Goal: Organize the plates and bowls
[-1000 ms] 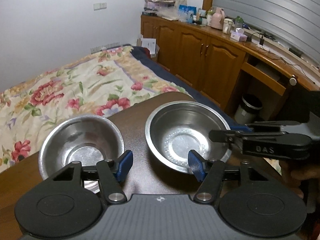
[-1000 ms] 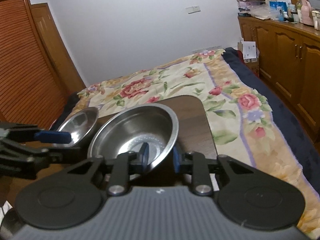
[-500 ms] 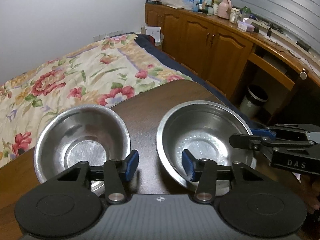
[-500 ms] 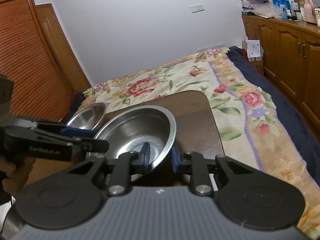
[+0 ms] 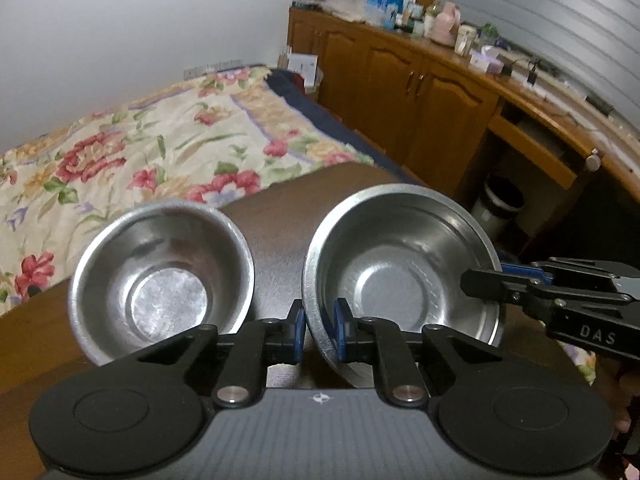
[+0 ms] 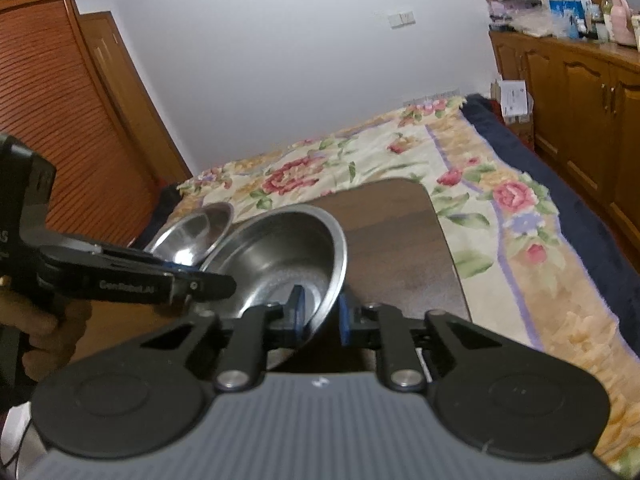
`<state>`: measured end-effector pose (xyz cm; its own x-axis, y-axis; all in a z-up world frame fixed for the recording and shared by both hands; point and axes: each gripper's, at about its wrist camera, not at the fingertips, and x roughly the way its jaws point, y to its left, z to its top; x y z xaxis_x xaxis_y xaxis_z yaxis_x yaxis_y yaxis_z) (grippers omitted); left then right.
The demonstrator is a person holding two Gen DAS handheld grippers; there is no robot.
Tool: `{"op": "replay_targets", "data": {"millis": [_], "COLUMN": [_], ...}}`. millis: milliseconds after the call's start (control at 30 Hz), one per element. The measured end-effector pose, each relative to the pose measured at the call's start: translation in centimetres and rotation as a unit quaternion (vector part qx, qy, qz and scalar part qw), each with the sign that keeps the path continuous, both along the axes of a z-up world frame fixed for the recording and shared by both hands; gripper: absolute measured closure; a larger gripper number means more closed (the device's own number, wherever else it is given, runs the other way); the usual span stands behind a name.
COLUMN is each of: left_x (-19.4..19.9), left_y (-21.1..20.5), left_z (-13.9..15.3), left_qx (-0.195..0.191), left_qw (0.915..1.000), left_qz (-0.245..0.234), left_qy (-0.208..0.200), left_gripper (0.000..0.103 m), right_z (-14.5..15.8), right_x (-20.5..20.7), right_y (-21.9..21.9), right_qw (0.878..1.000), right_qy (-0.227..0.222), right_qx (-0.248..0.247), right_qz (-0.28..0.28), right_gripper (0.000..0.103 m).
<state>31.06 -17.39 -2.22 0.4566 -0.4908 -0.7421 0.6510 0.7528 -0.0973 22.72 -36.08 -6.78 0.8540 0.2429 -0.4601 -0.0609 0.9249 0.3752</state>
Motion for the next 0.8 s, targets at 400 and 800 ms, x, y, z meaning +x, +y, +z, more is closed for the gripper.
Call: {"op": "replay_targets", "data": {"millis": [400, 800], "left_x": [-4.6, -9.0], "left_y": [3.3, 7.3], "left_z": [6.1, 8.3], "left_qx": [-0.036, -0.046], "left_qw": [0.9971, 0.9933], "left_qz": [-0.002, 0.003], "left_qy": [-0.068, -0.106], "left_gripper": [0.087, 0.087], "right_z": [5.0, 6.7], "right_x": [-3.1, -5.4], "right_y": [1.4, 3.8], "right_qw": [0.998, 0.996], "right_qy": [-0.061, -0.084], "right_qx": [-0.006, -0.015], "right_qz": [-0.006, 0.015], "right_gripper": [0.089, 0.089]}}
